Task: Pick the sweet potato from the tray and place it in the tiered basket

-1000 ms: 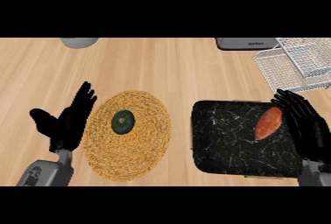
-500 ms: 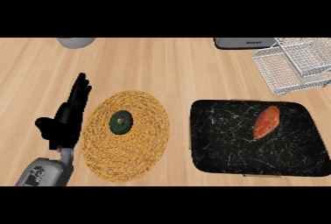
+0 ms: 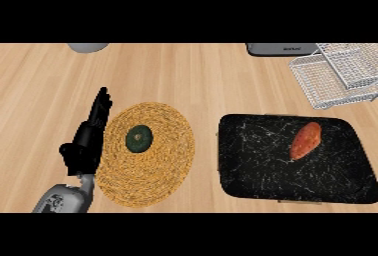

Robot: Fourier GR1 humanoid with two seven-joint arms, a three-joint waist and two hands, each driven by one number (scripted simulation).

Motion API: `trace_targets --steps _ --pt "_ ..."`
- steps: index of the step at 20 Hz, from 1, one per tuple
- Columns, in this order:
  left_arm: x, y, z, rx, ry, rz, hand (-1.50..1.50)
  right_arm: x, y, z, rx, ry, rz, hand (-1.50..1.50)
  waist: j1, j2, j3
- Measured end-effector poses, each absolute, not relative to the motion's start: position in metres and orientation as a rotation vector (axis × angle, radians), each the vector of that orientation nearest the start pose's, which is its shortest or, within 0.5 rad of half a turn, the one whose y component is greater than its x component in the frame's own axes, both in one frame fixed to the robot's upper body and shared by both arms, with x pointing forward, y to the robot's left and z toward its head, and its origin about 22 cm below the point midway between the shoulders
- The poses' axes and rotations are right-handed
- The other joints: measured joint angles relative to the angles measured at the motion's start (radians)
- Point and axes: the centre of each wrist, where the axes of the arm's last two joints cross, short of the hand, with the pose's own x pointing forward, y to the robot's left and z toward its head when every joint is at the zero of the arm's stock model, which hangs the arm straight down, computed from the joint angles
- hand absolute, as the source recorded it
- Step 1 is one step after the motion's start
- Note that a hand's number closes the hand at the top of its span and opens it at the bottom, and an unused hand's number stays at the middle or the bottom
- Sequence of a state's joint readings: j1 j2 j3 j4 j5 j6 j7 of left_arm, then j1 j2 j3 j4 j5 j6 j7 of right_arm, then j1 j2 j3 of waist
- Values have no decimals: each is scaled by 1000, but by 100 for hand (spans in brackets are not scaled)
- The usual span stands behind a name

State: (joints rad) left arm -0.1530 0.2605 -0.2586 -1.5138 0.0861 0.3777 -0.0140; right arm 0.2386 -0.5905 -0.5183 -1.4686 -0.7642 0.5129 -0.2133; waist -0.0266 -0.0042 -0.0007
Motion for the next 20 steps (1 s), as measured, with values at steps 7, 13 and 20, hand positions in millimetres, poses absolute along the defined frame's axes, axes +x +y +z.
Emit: trace_targets --steps 7,13,20 --pt "271 212 28 211 -1664 -89 0 151 -488 165 -346 -1648 427 -150 6 2 -3" --pt "274 207 31 199 -1665 -104 0 167 -442 217 -546 -1456 687 -150 19 3 -3" --pt "275 201 33 186 -1670 -115 0 182 -381 238 -596 -1330 763 -150 31 5 -1"
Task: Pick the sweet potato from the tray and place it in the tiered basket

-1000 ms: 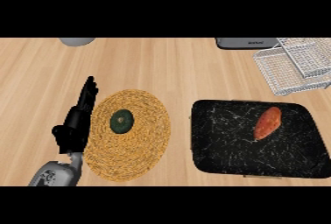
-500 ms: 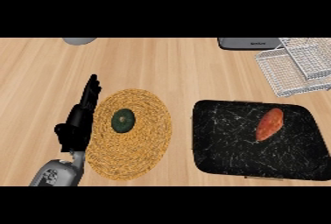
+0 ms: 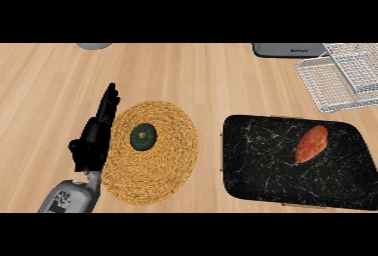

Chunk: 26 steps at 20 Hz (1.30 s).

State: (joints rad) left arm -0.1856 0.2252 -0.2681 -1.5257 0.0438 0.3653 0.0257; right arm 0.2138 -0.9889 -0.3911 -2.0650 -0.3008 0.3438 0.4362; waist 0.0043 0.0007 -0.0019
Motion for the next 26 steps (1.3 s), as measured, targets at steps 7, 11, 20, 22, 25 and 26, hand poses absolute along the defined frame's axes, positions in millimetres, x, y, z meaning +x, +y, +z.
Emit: trace_targets --steps 7,11,20,22,25,26 --pt "274 199 33 186 -1671 -114 0 202 -355 240 -602 -1231 823 -150 4 1 1" --pt "269 199 28 185 -1669 -111 0 203 -339 236 -596 -1152 864 -150 1 0 1" --pt "271 200 30 184 -1664 -107 0 212 -329 221 -642 -1036 905 -150 -2 -1 2" --pt "273 202 31 191 -1664 -110 0 209 -329 218 -658 -1025 918 -150 -5 -1 2" --pt "273 202 23 192 -1663 -105 0 208 -327 209 -686 -1003 932 -150 -6 -1 2" --pt "274 204 26 198 -1663 -106 0 207 -328 207 -693 -996 941 -150 -6 -1 2"
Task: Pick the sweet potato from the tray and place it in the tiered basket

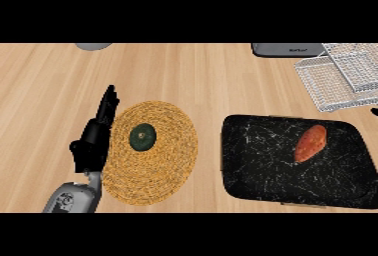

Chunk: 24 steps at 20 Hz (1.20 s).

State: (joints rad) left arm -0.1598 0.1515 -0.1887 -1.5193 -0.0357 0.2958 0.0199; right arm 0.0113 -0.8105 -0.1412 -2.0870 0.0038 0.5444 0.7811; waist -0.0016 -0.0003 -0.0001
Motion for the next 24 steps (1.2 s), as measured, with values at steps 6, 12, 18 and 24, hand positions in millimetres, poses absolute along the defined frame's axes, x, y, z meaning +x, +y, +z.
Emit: trace_targets --steps 6,12,18,24 --pt "268 202 23 187 -1659 -106 0 213 -325 200 -718 -1000 1023 -150 2 0 0" --pt "270 202 28 197 -1664 -105 0 218 -317 187 -780 -1006 1072 -150 3 0 0" --pt "270 207 28 193 -1665 -105 0 224 -330 168 -831 -960 1024 -150 1 0 0" --pt "274 202 34 194 -1668 -105 0 228 -344 152 -804 -936 997 -150 1 0 0"
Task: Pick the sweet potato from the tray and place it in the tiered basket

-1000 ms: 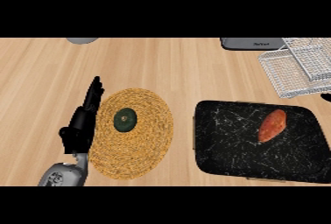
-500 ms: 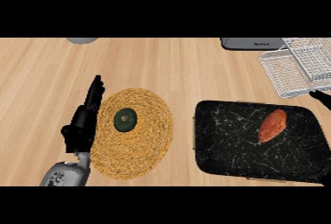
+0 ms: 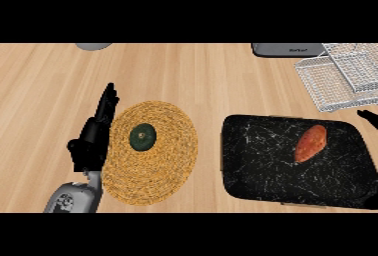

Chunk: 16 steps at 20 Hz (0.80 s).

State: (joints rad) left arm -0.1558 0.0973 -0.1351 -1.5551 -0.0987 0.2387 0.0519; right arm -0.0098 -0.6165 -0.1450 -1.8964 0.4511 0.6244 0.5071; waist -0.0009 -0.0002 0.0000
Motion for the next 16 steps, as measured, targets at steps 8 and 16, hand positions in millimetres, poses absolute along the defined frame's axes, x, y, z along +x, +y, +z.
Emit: trace_targets --steps 8,16 --pt "275 200 33 191 -1671 -101 0 232 -352 127 -764 -965 999 -150 0 0 0" --pt "274 203 29 192 -1663 -111 0 242 -344 118 -719 -981 1002 -150 1 0 0"
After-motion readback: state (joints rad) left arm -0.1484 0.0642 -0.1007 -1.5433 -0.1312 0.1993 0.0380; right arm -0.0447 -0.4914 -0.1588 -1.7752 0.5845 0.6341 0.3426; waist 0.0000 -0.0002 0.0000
